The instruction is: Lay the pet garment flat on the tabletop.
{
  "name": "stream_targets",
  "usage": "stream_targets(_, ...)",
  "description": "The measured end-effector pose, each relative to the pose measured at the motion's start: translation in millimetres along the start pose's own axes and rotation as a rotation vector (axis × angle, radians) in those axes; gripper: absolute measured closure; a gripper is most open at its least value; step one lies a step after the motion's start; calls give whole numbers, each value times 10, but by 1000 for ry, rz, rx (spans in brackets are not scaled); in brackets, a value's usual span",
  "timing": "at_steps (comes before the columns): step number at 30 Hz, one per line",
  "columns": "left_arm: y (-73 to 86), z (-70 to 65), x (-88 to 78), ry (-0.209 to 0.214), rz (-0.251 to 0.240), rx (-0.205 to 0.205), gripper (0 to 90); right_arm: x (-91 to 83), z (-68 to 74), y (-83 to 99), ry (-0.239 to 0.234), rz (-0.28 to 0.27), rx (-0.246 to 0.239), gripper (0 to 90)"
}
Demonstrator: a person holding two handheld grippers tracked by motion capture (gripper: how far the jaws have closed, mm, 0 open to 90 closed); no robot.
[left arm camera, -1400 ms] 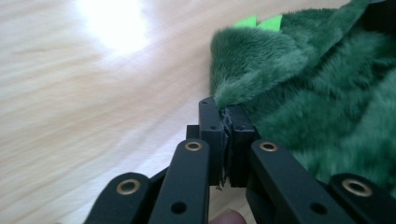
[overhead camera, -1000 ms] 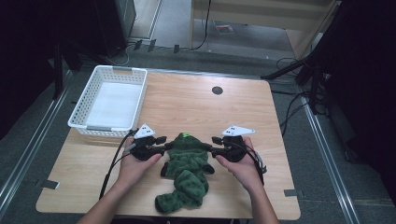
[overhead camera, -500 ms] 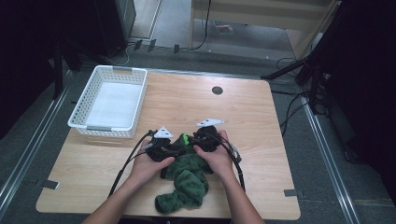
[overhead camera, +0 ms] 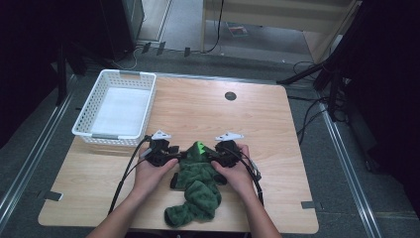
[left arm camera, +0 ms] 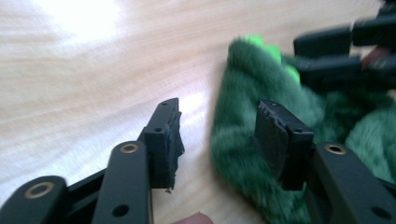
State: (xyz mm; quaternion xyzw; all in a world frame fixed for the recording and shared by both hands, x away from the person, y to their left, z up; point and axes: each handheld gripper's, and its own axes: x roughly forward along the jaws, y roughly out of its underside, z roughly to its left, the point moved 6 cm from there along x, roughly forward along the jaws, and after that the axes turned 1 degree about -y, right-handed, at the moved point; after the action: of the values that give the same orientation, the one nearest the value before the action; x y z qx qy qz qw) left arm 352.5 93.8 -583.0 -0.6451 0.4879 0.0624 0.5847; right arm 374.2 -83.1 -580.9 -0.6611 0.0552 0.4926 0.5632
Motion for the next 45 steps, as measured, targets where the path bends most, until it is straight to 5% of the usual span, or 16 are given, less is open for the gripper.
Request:
stream_targets(8,45,-70,1,-69,21,88,563,-112,-1,127,-12,-10,-10,633)
stream_targets(15,46,-106,19,-58,17,83,608,-245,-48,147,-22,-26,52,576)
stream_targets(18,46,-123,28,-46,17,80,605,-235,-40,199,-25,-1,38,594)
stream_targets(24,64,-218,67,-47,34,153,722,-227,-52,241,19,-13,15,770)
stream_targets(29,65,-191,51,-36,38,156,887,-220,-90,246,13,-45,42,888)
stream_targets(31,38,-175,-5,-39,17,165,897,-270,-82,210,20,-85,26,891)
stream_targets(36,-187,-197,-311,-17,-123,158,900,-561,7,-5,5,-219,-34,892)
stream_targets(45,-560,-455,-1015,15,-348,261,899,-1246,269,-423,-17,-424,-123,892)
